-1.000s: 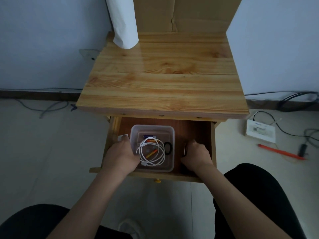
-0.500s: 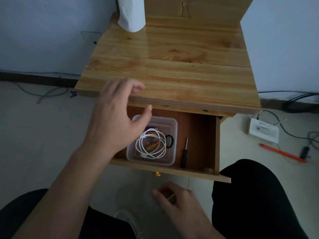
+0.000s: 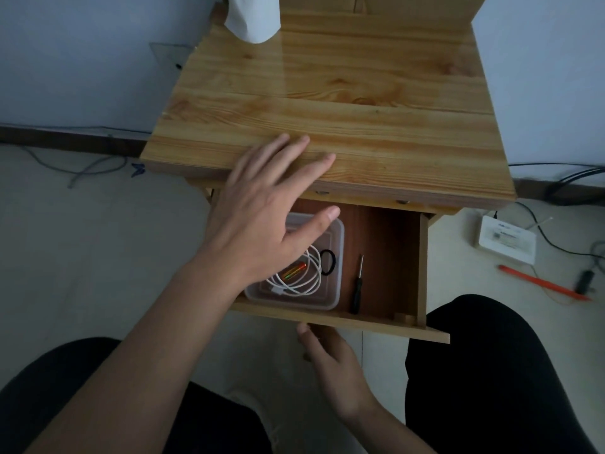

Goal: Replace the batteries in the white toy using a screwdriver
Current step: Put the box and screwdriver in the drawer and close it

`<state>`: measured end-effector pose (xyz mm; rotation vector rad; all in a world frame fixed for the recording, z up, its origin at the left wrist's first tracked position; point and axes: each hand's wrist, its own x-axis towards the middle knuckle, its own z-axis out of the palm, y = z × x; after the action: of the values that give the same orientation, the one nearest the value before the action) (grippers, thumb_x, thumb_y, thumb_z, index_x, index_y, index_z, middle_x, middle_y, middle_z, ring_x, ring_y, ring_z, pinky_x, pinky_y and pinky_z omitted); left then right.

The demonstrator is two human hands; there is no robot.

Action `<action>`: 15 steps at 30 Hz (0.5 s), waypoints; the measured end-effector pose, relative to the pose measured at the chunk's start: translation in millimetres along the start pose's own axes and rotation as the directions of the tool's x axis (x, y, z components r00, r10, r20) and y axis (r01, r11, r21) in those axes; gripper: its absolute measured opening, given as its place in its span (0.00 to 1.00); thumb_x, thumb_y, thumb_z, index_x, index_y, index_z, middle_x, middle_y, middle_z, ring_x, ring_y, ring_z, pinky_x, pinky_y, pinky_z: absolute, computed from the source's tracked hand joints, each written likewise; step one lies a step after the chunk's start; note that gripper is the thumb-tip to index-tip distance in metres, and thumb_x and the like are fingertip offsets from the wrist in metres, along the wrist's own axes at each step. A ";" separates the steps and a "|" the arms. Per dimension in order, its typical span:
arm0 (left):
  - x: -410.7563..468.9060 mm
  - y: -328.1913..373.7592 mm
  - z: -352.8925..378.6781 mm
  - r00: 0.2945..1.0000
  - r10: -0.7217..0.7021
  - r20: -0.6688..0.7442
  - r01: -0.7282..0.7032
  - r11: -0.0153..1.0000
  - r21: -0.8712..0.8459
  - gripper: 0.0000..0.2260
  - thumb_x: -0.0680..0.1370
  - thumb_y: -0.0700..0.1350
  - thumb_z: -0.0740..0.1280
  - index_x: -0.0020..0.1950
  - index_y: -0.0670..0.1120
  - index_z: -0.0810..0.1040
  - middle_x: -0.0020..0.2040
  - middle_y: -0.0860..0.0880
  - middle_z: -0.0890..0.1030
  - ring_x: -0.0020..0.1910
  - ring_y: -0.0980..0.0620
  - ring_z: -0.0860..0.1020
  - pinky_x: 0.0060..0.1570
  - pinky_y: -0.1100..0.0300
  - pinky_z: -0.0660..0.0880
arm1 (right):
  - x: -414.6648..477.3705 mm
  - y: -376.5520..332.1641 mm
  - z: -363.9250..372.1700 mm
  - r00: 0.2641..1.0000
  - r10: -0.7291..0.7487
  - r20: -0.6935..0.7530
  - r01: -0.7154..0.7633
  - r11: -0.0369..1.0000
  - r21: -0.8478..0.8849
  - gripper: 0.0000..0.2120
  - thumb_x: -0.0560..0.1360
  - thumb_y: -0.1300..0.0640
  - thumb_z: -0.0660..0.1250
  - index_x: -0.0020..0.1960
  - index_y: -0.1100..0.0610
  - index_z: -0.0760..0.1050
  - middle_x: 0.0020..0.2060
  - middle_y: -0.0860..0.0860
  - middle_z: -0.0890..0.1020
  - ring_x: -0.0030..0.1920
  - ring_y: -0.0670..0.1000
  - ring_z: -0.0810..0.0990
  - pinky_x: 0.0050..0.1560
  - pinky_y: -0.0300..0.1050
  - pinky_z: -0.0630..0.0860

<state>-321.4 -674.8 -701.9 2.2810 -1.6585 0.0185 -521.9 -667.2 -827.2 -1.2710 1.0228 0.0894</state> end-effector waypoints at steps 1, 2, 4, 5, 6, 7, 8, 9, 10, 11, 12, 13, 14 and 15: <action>0.1 -0.8 0.8 1.000 0.003 -0.004 -0.003 1.000 0.002 0.27 0.81 0.65 0.52 0.79 0.57 0.61 0.80 0.50 0.60 0.80 0.50 0.54 0.77 0.45 0.53 | 1.6 0.8 2.6 1.000 -0.004 0.014 0.004 0.999 0.045 0.30 0.66 0.23 0.60 0.60 0.39 0.75 0.56 0.38 0.82 0.58 0.41 0.80 0.64 0.49 0.77; 0.2 -1.7 1.5 1.000 0.002 -0.011 -0.002 1.000 0.000 0.27 0.81 0.65 0.52 0.79 0.57 0.61 0.80 0.51 0.60 0.80 0.50 0.54 0.77 0.46 0.52 | 2.6 1.3 4.7 1.000 -0.012 0.024 0.010 0.996 0.088 0.28 0.67 0.25 0.62 0.59 0.40 0.76 0.54 0.39 0.83 0.57 0.42 0.81 0.62 0.48 0.77; 0.8 -3.0 2.2 1.000 0.000 -0.023 0.000 1.000 -0.018 0.25 0.82 0.64 0.52 0.78 0.58 0.62 0.80 0.51 0.60 0.79 0.51 0.54 0.77 0.46 0.52 | 3.8 1.7 6.6 0.999 -0.035 0.026 0.032 0.990 0.135 0.26 0.69 0.29 0.65 0.59 0.44 0.77 0.53 0.41 0.84 0.55 0.43 0.82 0.60 0.46 0.78; 0.7 -3.5 2.3 1.000 0.002 -0.024 -0.003 1.000 -0.026 0.25 0.82 0.63 0.52 0.78 0.58 0.62 0.80 0.51 0.61 0.79 0.51 0.54 0.77 0.46 0.52 | 4.1 1.9 7.0 0.999 -0.051 0.017 0.048 0.990 0.135 0.26 0.70 0.30 0.65 0.59 0.46 0.78 0.53 0.43 0.84 0.55 0.44 0.82 0.59 0.45 0.79; 0.7 -4.2 2.2 1.000 0.005 -0.023 -0.006 1.000 -0.031 0.25 0.82 0.63 0.52 0.78 0.58 0.62 0.80 0.51 0.61 0.80 0.51 0.54 0.77 0.46 0.53 | 3.9 1.8 7.4 0.998 -0.068 0.004 0.067 0.990 0.120 0.27 0.70 0.30 0.65 0.59 0.47 0.78 0.52 0.44 0.85 0.54 0.44 0.83 0.57 0.45 0.79; 0.6 -5.0 2.0 1.000 0.008 -0.021 -0.008 0.999 -0.033 0.25 0.82 0.63 0.52 0.78 0.58 0.62 0.80 0.51 0.60 0.80 0.51 0.54 0.77 0.46 0.53 | 3.3 1.5 7.7 0.996 -0.084 -0.012 0.084 0.991 0.101 0.27 0.70 0.30 0.64 0.58 0.49 0.79 0.51 0.45 0.85 0.53 0.44 0.83 0.56 0.43 0.79; 0.5 -5.9 1.9 1.000 0.009 -0.020 -0.010 0.999 -0.033 0.25 0.83 0.63 0.52 0.78 0.58 0.62 0.80 0.51 0.60 0.80 0.51 0.54 0.77 0.45 0.53 | 2.4 0.9 7.9 0.995 -0.100 -0.031 0.102 0.991 0.082 0.26 0.71 0.31 0.63 0.57 0.50 0.79 0.50 0.45 0.85 0.52 0.44 0.83 0.54 0.42 0.79; 0.5 -6.5 1.8 1.000 0.011 -0.019 -0.011 0.999 -0.032 0.24 0.83 0.62 0.52 0.78 0.58 0.61 0.80 0.51 0.60 0.80 0.51 0.54 0.77 0.45 0.53 | 1.9 0.2 8.5 0.992 -0.114 -0.052 0.117 0.991 0.064 0.25 0.73 0.33 0.61 0.56 0.51 0.80 0.49 0.46 0.86 0.50 0.44 0.83 0.52 0.41 0.79; 0.1 -6.8 1.7 1.000 0.012 -0.017 -0.012 0.999 -0.030 0.24 0.83 0.62 0.52 0.78 0.58 0.61 0.80 0.51 0.60 0.80 0.51 0.54 0.77 0.45 0.53 | 1.0 -1.2 8.9 0.989 -0.128 -0.072 0.132 0.990 0.047 0.24 0.74 0.35 0.60 0.55 0.52 0.80 0.48 0.46 0.86 0.49 0.44 0.83 0.50 0.41 0.79; -0.1 -7.0 1.7 1.000 0.013 -0.014 -0.013 1.000 -0.028 0.24 0.83 0.62 0.51 0.79 0.58 0.61 0.80 0.51 0.60 0.80 0.51 0.54 0.77 0.45 0.53 | 0.3 -3.2 9.4 0.986 -0.144 -0.089 0.147 0.989 0.032 0.23 0.74 0.36 0.58 0.54 0.52 0.80 0.47 0.46 0.86 0.49 0.44 0.83 0.49 0.41 0.79; 0.0 -7.1 1.6 1.000 0.013 -0.011 -0.013 1.000 -0.026 0.24 0.83 0.62 0.51 0.79 0.58 0.61 0.80 0.51 0.60 0.80 0.51 0.54 0.77 0.45 0.53 | -0.1 -5.4 9.9 0.982 -0.158 -0.105 0.161 0.987 0.021 0.23 0.74 0.36 0.57 0.54 0.52 0.80 0.46 0.45 0.86 0.48 0.44 0.84 0.48 0.41 0.79; 0.1 -7.0 1.5 1.000 0.013 -0.007 -0.013 1.000 -0.027 0.24 0.83 0.62 0.51 0.79 0.58 0.61 0.80 0.52 0.60 0.80 0.51 0.54 0.77 0.45 0.53 | -1.0 -8.0 10.2 0.978 -0.172 -0.120 0.175 0.984 0.014 0.24 0.74 0.36 0.56 0.53 0.51 0.80 0.45 0.45 0.86 0.47 0.45 0.84 0.48 0.42 0.80; 0.2 -6.7 1.3 1.000 0.012 -0.003 -0.012 1.000 -0.026 0.24 0.83 0.61 0.51 0.79 0.58 0.61 0.80 0.52 0.60 0.80 0.51 0.53 0.77 0.46 0.52 | -1.5 -10.4 10.5 0.973 -0.186 -0.134 0.189 0.982 0.007 0.24 0.74 0.36 0.55 0.52 0.51 0.80 0.44 0.45 0.86 0.46 0.45 0.84 0.47 0.43 0.80; 0.6 -6.5 1.1 1.000 0.010 -0.001 -0.010 1.000 -0.024 0.24 0.83 0.61 0.51 0.79 0.58 0.60 0.80 0.52 0.59 0.80 0.51 0.53 0.77 0.46 0.52 | -1.9 -12.7 10.1 0.968 -0.200 -0.149 0.202 0.979 0.001 0.25 0.74 0.36 0.54 0.51 0.52 0.80 0.43 0.46 0.86 0.45 0.46 0.84 0.47 0.45 0.81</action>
<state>-315.3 -673.9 -704.5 2.2549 -1.6608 0.0014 -509.9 -662.5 -817.1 -1.3752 1.0128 -0.1713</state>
